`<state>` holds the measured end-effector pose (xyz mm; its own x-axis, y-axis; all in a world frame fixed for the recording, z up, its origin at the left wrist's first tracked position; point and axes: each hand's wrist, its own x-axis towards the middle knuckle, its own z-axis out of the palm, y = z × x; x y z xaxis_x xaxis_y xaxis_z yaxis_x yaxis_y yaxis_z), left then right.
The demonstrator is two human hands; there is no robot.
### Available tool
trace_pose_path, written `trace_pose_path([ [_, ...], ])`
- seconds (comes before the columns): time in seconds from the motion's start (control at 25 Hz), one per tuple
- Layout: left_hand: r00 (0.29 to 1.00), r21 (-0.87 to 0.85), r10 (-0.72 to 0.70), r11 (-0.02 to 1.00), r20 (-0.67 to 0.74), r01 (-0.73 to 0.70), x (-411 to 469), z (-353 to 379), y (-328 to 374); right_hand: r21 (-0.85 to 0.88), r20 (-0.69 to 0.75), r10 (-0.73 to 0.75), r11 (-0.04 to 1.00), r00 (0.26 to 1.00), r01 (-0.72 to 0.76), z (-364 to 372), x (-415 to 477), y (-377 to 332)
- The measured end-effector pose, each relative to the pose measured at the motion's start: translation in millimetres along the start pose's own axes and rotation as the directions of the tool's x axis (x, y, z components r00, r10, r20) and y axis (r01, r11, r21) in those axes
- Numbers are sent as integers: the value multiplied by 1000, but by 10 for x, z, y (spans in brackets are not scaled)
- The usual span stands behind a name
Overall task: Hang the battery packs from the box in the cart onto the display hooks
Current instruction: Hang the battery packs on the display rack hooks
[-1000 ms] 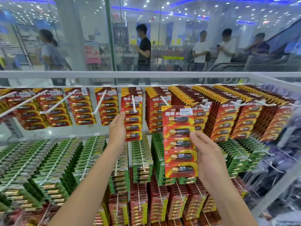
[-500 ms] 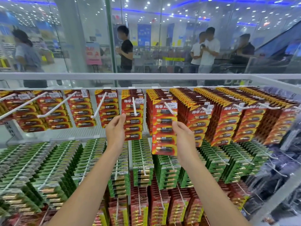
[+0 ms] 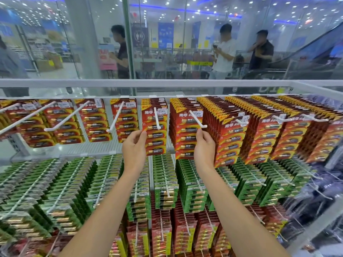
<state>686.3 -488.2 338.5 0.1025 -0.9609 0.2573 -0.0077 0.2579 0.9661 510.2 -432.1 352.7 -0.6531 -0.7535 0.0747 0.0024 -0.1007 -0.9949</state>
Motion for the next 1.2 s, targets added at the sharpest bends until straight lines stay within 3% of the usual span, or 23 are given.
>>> trace_pose_path([
  [0.12,999,30,-15,999,-34,16,-94,-106,-4,-50,5,-17,999,1000,17,-14,-67,52],
  [0.28,993,-92,-110,990,-45,105,-416,-352,51,-90,-15,-39,995,999,38,-21,-226,104],
  [0.6,936,-178,-335,920,108,350,-1319,-759,-86,-125,27,-10,992,1000,13,-371,-1012,432],
  [0.88,798,-95,-518,818,307,568,-2028,-441,-559,-188,-172,118,971,978,-151,-1290,-1798,947],
  [1.08,630,42,-591,745,503,666,-2615,188,-757,-140,-470,176,953,865,-270,-2193,-2319,1188],
  [1.2,509,162,-585,741,631,651,-2969,655,-812,-98,-598,201,942,776,-320,-2800,-2629,1220],
])
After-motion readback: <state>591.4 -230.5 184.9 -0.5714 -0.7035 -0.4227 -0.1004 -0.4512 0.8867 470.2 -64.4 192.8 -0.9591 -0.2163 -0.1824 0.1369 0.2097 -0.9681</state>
